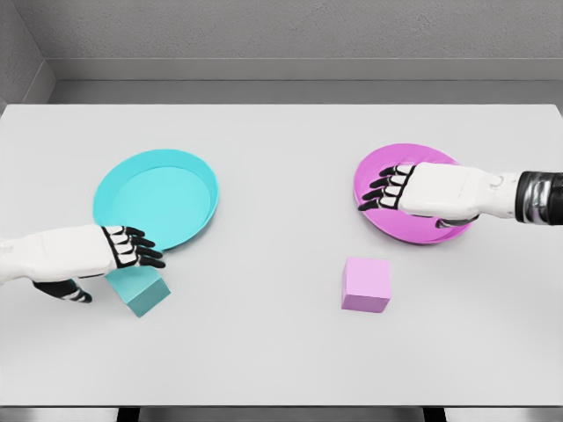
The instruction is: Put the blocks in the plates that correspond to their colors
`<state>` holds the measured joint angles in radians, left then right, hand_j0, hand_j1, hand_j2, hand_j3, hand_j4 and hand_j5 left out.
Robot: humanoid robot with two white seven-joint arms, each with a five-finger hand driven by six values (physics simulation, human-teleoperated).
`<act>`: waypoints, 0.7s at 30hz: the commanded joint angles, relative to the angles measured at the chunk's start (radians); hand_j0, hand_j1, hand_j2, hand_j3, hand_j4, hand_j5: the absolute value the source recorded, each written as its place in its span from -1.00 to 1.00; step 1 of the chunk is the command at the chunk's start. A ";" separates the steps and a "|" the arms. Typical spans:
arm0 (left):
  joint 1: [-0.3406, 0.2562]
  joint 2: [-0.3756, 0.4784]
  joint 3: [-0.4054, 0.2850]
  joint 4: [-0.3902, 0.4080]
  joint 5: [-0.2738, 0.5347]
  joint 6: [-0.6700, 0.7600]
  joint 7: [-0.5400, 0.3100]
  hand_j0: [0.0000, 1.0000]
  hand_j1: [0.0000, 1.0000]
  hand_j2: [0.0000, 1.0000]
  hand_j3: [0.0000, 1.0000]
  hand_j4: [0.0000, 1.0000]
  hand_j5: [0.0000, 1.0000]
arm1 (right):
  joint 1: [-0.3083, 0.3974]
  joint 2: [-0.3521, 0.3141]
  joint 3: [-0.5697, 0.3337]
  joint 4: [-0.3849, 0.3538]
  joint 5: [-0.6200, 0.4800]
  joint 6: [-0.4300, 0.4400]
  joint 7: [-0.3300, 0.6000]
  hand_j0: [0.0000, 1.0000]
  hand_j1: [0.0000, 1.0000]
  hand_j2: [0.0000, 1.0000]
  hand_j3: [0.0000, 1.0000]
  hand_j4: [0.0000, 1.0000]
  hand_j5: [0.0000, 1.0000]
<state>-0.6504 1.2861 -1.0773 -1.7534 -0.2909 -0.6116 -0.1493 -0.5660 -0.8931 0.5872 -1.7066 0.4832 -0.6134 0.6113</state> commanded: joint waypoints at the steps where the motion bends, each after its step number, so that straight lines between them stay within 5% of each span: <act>1: 0.000 -0.007 -0.001 0.000 0.006 0.001 0.002 1.00 1.00 1.00 1.00 1.00 1.00 | 0.000 0.003 0.039 -0.008 0.000 0.003 0.000 1.00 1.00 1.00 1.00 1.00 1.00; 21: 0.006 -0.051 -0.001 0.029 0.004 0.001 -0.001 1.00 1.00 1.00 1.00 1.00 1.00 | -0.009 0.051 0.135 -0.042 0.008 0.003 0.000 1.00 1.00 1.00 1.00 1.00 1.00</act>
<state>-0.6443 1.2384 -1.0790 -1.7347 -0.2924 -0.6116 -0.1505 -0.5752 -0.8482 0.7137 -1.7459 0.4953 -0.6133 0.6112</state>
